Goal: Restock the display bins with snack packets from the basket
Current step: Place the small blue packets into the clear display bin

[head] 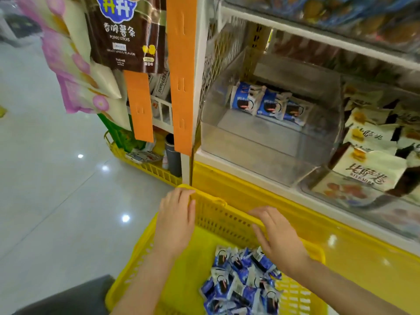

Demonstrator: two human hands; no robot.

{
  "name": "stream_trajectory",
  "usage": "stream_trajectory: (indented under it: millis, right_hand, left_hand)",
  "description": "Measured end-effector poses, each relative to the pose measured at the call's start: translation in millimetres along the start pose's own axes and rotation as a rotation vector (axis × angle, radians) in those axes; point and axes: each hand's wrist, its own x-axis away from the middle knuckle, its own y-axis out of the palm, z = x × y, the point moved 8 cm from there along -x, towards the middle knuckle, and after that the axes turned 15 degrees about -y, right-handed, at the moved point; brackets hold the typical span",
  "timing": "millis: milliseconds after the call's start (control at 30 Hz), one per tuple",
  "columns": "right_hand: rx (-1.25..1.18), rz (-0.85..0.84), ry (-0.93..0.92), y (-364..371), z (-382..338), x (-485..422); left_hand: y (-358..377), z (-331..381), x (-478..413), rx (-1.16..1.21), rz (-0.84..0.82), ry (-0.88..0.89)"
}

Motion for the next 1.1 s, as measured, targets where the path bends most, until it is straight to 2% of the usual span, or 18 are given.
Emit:
stream_trajectory:
  millis: [167,300,500,600,767,867,967,1033,1100]
  right_hand:
    - [-0.182,-0.440,0.294,127,37,68]
    - [-0.308,-0.719,0.466,196,46,117]
    - [-0.379,-0.906,0.495,248,33,152]
    - [-0.315,-0.963,0.465,259,26,157]
    - [-0.351,-0.875,0.503,253,33,147]
    - [-0.465,-0.617,0.595,227,46,125]
    - [-0.628,-0.327,0.637,191,47,93]
    - [-0.761,-0.187,0.693,172,41,73]
    - [-0.910,-0.060,0.752,159,31,58]
  left_hand:
    - [26,-105,9,-0.158,-0.140,-0.338]
    - [43,-144,16,-0.054,-0.249,-0.448]
    - [51,-155,10,-0.158,-0.149,-0.468]
    - [50,-154,11,-0.182,-0.097,-0.459]
    - [53,-158,11,-0.194,-0.088,-0.490]
    - [48,-149,10,-0.076,-0.062,-0.520]
    - [40,-115,9,-0.053,0.029,-0.324]
    - [50,-92,15,0.035,-0.036,-0.262]
    - [74,-75,31,0.241,-0.233,-0.355]
